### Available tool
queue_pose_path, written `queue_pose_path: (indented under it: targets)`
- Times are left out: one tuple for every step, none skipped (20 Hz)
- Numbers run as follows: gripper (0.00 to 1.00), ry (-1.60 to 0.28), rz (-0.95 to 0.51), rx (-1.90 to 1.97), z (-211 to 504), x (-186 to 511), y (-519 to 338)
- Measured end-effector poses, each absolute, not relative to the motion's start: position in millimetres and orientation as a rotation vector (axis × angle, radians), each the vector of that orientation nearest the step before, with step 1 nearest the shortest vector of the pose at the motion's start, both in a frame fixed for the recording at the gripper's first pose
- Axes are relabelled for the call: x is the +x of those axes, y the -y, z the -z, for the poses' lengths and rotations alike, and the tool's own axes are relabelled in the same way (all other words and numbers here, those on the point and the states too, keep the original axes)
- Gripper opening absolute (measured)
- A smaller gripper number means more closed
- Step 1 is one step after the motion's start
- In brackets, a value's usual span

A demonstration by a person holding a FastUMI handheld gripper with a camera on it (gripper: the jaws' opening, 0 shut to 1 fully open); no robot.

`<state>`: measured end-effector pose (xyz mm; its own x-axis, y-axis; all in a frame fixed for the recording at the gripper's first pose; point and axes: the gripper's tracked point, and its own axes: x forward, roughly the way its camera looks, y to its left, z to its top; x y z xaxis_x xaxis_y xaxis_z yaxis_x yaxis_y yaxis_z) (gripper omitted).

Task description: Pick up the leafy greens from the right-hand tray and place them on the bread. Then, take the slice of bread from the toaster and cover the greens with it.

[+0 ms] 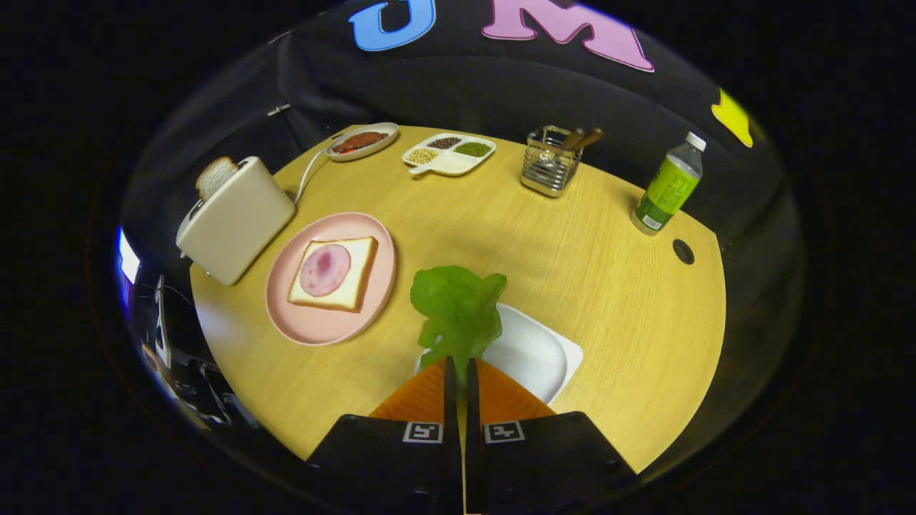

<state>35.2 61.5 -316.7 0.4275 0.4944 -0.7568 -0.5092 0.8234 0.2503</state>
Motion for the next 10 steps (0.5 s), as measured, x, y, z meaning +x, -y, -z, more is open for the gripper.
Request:
queue_pose_path:
  targets:
    - [0.07, -0.926, -0.648, -0.021, 306.5, 33.6, -73.7]
    - [0.06, -0.915, -0.67, -0.027, 297.6, 33.0, -86.0]
    - [0.07, -0.906, -0.691, -0.033, 290.6, 31.7, -100.4]
    - [0.07, -0.895, -0.712, -0.036, 283.8, 31.5, -115.5]
    - [0.07, -0.89, -0.733, -0.036, 277.9, 29.8, -130.4]
    - [0.06, -0.887, -0.751, -0.037, 273.7, 28.6, -145.4]
    - [0.06, -0.884, -0.767, -0.037, 269.9, 27.3, -159.7]
    - [0.06, -0.882, -0.784, -0.039, 266.9, 27.3, -174.2]
    - [0.07, -0.883, -0.796, -0.044, 266.1, 26.2, -186.5]
    - [0.07, -0.884, -0.805, -0.047, 265.3, 26.1, -197.0]
